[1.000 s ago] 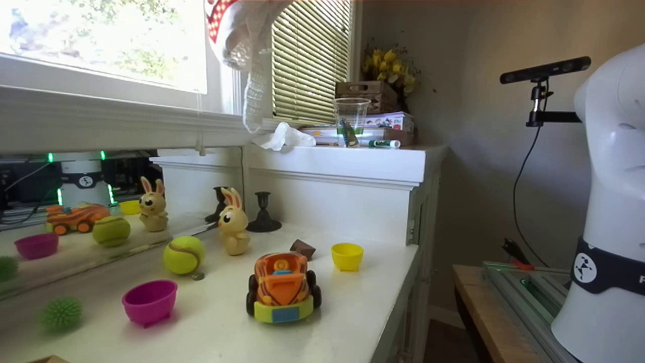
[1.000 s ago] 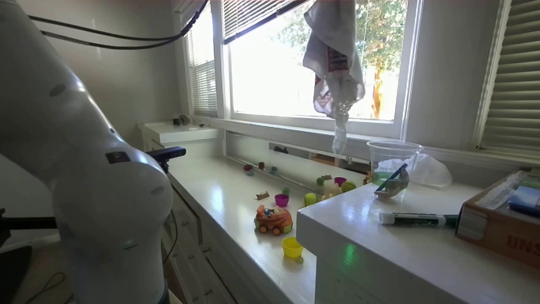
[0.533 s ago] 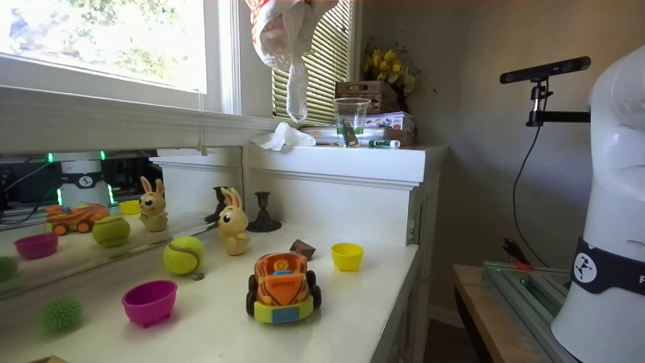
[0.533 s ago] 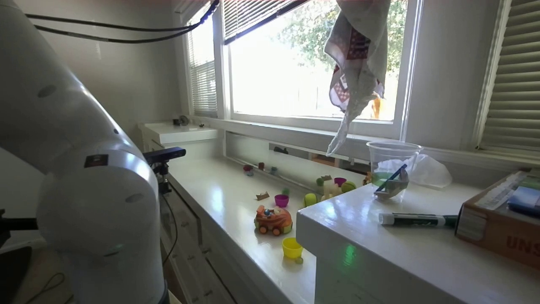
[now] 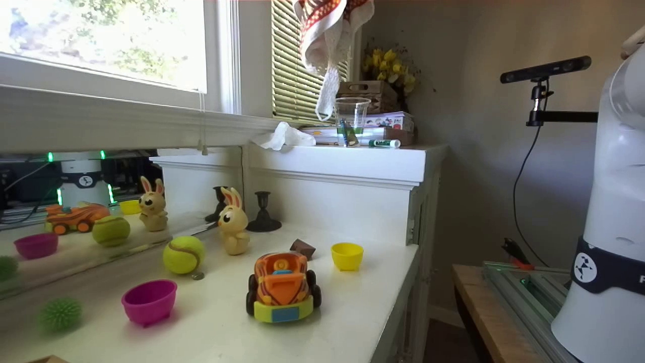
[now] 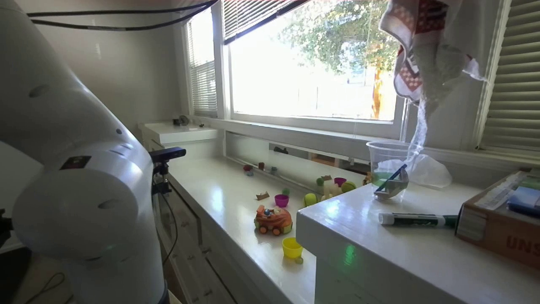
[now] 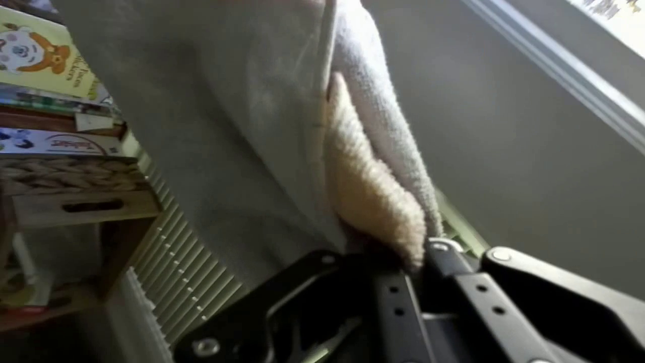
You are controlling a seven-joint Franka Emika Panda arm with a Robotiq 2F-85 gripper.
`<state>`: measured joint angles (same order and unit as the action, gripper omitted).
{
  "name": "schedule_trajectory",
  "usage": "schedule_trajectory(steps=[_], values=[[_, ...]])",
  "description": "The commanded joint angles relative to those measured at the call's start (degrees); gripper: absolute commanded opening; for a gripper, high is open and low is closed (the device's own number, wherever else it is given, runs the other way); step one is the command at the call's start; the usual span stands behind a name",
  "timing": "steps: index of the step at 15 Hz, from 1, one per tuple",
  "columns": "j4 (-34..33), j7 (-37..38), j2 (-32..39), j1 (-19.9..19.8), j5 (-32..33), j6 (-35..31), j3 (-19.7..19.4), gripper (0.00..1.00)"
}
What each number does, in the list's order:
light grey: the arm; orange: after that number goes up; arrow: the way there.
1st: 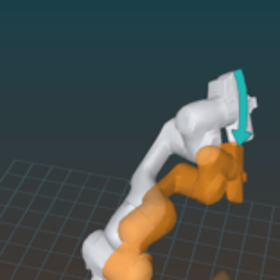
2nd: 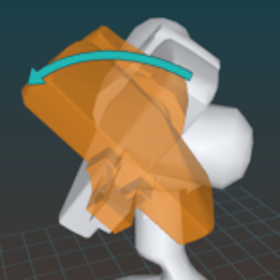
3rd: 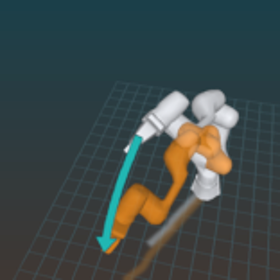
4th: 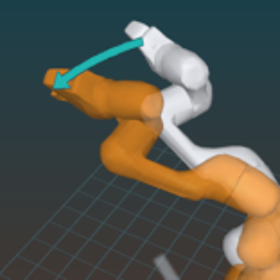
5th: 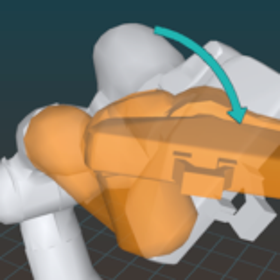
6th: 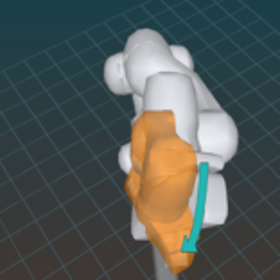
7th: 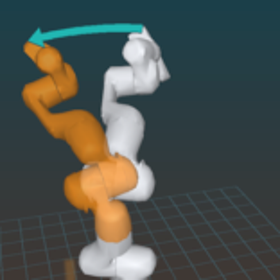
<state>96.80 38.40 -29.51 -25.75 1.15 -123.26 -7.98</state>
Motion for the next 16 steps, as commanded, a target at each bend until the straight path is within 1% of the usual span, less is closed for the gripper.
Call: schedule_trajectory(steps=[1, 3, 9, 12, 16], values=[[-1.6, 4.5, 1.2, -2.5, 3.0, -0.3, -1.9, 0.02], [-1.3, 5.1, 2.1, -3.5, 3.9, -0.9, -3.4, 0.02], [0.0, 3.8, 8.0, -4.6, 5.2, -7.4, -8.5, 0.02], [0.4, 3.6, 11.4, -4.6, 4.9, -8.0, -10.6, 0.02], [2.7, 4.1, 14.4, -4.2, 4.4, -8.2, -12.4, 0.02]])
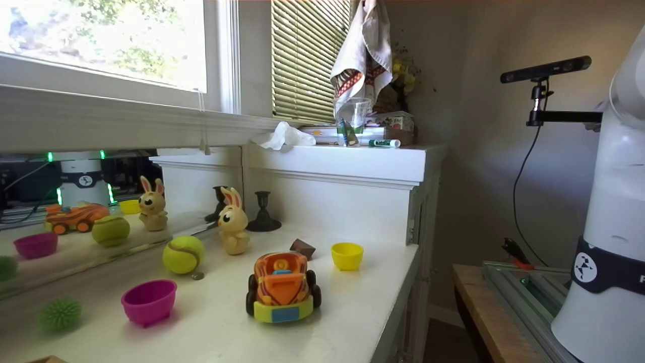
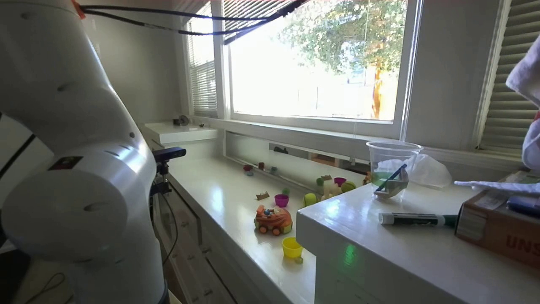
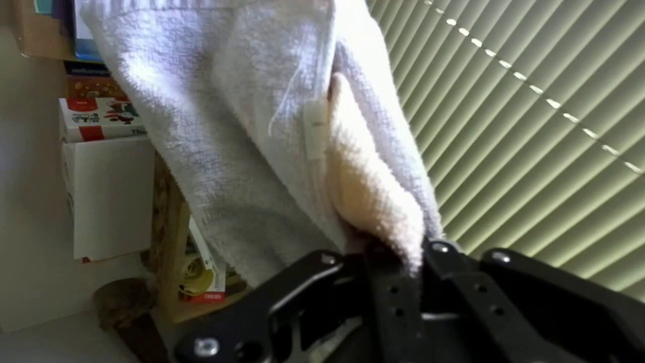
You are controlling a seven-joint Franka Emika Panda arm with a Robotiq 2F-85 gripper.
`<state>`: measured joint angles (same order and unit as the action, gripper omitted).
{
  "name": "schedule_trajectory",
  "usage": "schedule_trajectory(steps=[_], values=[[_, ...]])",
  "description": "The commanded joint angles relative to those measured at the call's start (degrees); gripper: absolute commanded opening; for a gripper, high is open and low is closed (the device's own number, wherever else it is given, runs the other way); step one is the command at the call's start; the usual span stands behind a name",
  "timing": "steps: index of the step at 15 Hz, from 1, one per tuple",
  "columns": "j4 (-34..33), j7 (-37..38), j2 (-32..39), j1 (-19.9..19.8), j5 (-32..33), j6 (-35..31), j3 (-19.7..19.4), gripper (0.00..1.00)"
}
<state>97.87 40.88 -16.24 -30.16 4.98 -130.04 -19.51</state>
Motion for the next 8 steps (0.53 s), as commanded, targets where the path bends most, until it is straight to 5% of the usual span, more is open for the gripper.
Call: schedule_trajectory(steps=[1, 8], values=[[2.3, 1.6, 1.6, 0.2, 0.4, -1.2, -1.2, 0.02], [9.4, 0.6, 3.8, 0.6, -1.5, -3.0, -3.3, 0.02]])
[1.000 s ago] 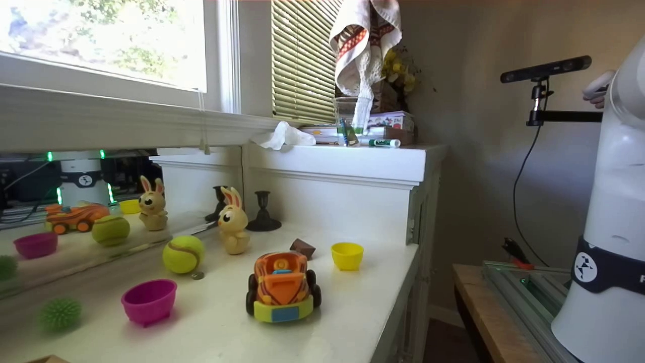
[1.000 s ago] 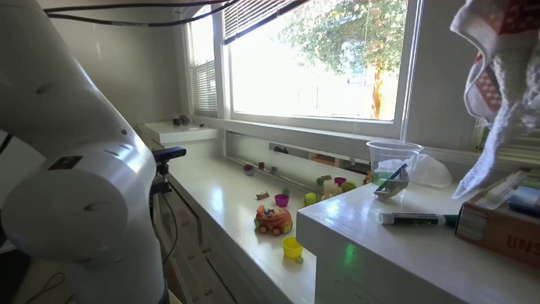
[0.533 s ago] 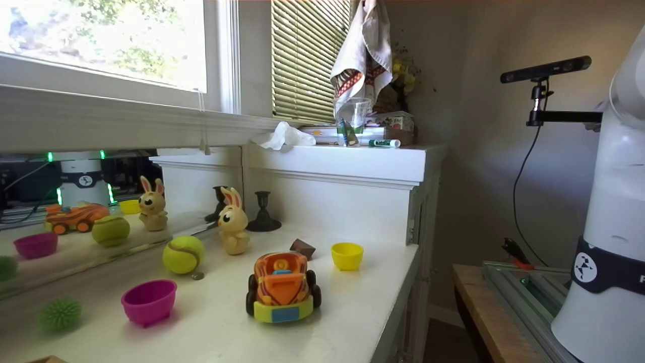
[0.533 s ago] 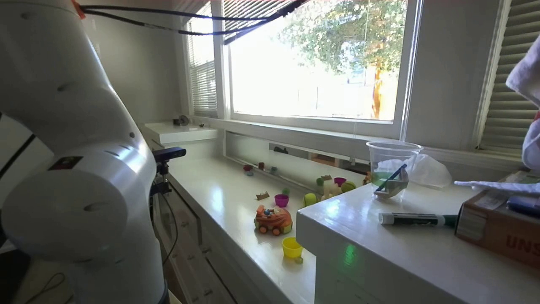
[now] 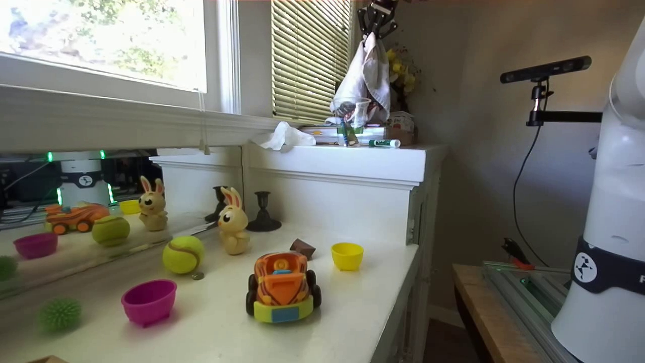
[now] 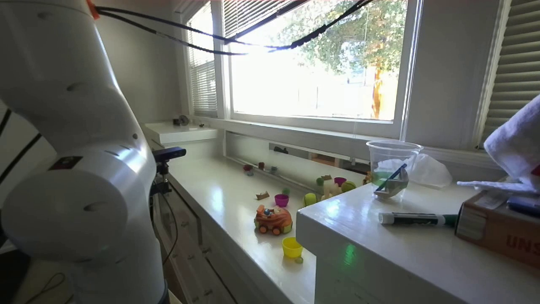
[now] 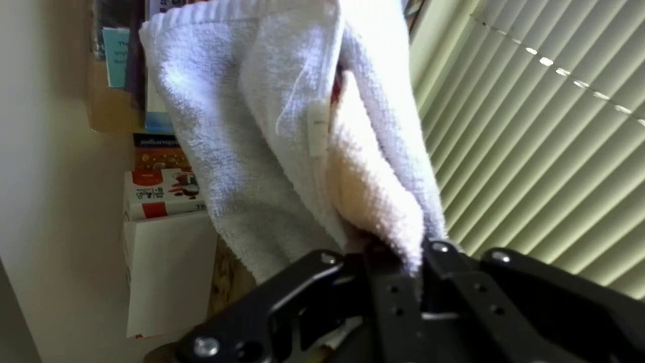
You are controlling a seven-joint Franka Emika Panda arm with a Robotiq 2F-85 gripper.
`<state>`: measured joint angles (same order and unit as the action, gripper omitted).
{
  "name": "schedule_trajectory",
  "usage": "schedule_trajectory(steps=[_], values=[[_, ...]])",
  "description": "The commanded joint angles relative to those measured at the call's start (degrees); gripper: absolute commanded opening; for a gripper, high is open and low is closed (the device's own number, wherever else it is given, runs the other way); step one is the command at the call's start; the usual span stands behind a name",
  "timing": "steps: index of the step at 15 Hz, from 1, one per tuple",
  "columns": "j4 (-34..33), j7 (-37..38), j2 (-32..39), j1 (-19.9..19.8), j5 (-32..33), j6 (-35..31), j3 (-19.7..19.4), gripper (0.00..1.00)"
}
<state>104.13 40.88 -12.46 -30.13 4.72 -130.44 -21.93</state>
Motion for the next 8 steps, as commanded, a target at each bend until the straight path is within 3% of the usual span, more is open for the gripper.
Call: schedule_trajectory(steps=[1, 8], values=[[4.2, 0.3, 0.4, 0.7, -1.4, -2.9, -0.9, 0.02], [10.5, -1.6, 4.5, 1.6, -6.3, -6.0, -2.0, 0.02]])
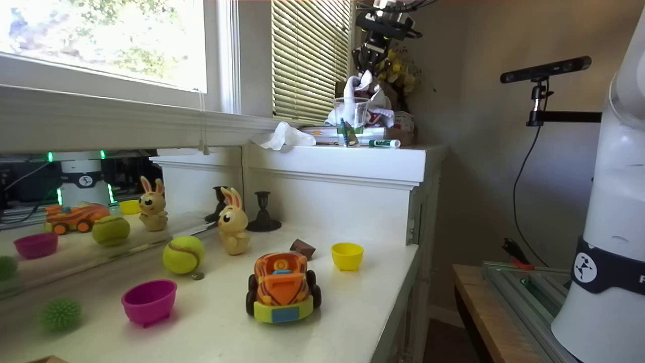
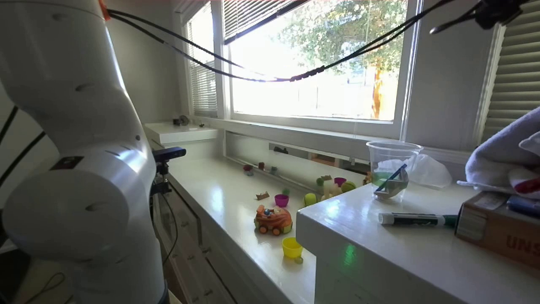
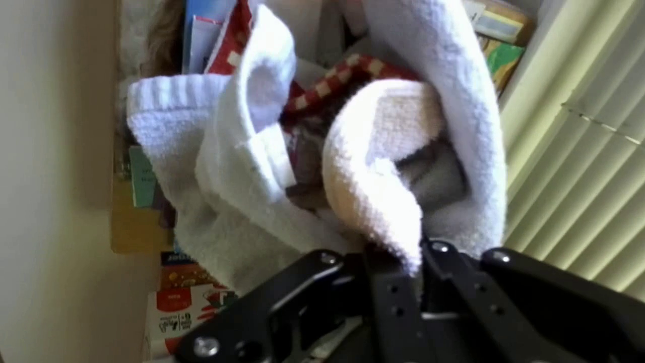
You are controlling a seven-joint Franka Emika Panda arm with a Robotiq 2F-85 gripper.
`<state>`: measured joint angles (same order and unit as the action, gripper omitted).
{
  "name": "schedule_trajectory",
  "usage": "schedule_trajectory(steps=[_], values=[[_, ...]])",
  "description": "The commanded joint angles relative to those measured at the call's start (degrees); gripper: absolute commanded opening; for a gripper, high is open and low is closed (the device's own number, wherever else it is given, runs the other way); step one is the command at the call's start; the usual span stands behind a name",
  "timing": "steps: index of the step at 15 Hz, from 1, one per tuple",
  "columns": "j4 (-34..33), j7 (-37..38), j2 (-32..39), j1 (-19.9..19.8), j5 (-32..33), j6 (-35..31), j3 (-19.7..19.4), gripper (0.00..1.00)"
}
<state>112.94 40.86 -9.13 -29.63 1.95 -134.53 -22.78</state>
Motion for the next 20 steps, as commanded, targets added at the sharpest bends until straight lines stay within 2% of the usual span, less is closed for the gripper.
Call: schedule_trajectory(steps=[1, 8, 10, 15, 19, 20], values=[[2.3, -2.0, 1.8, 1.2, -4.2, -2.6, -1.2, 0.02], [3.7, -5.1, 5.4, 1.5, -7.4, -3.3, -2.1, 0.02], [3.0, -5.4, 4.8, 1.8, -6.8, -3.2, -1.8, 0.35], [0.8, -8.7, -1.2, 3.4, -4.9, 0.2, -0.4, 0.69], [-1.3, -12.7, -8.1, 4.6, -3.3, 7.4, 2.3, 0.98], [-1.8, -13.9, -9.6, 5.0, -3.8, 9.1, 2.9, 0.99]])
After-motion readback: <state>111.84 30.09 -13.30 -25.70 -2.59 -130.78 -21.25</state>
